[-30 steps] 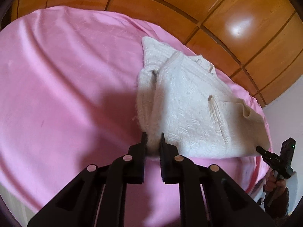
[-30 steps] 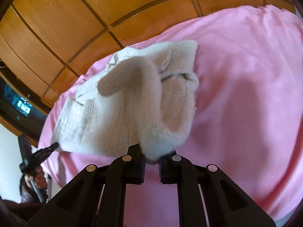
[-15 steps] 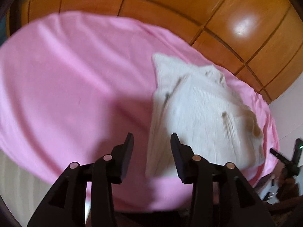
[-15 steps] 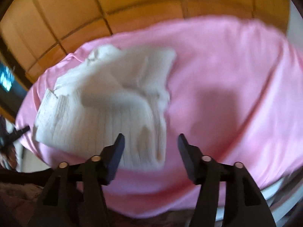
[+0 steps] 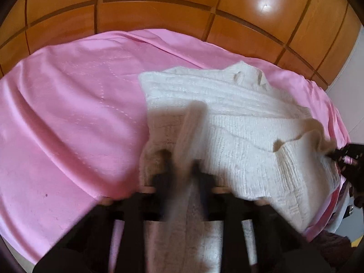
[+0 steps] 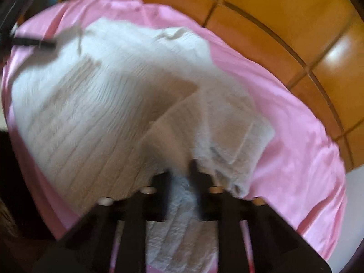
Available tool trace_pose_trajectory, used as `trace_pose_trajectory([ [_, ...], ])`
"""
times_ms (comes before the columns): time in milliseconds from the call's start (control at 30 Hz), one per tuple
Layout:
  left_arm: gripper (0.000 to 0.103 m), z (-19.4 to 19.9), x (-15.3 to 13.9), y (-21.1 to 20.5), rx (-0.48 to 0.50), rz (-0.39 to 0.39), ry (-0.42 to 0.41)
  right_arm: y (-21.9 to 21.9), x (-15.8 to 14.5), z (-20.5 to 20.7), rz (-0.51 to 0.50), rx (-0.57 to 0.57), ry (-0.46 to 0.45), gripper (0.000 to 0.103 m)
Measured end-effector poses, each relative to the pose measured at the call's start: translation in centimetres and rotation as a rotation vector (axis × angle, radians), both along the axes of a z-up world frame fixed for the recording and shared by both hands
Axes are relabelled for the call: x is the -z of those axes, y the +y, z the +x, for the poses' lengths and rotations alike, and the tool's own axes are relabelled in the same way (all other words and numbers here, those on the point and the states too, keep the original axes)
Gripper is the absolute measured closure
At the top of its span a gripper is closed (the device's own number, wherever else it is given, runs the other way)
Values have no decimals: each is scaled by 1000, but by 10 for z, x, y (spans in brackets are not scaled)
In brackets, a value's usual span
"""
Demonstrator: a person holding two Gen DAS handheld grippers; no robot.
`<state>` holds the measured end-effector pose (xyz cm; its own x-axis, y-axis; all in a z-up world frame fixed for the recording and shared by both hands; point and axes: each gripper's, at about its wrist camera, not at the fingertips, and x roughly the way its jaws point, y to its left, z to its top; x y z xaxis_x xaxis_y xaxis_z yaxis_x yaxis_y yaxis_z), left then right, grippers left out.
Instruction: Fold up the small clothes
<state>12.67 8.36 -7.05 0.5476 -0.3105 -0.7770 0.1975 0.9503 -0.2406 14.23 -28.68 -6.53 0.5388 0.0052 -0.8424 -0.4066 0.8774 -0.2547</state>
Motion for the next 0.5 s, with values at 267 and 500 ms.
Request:
trace_pose_trajectory([
  [267, 98, -23, -49, 26, 2, -158, -137, -63, -78, 9, 306, 185, -123, 97],
  [500, 98, 46, -74, 39, -95, -215, -161, -100, -82, 72, 449, 339, -150, 98],
])
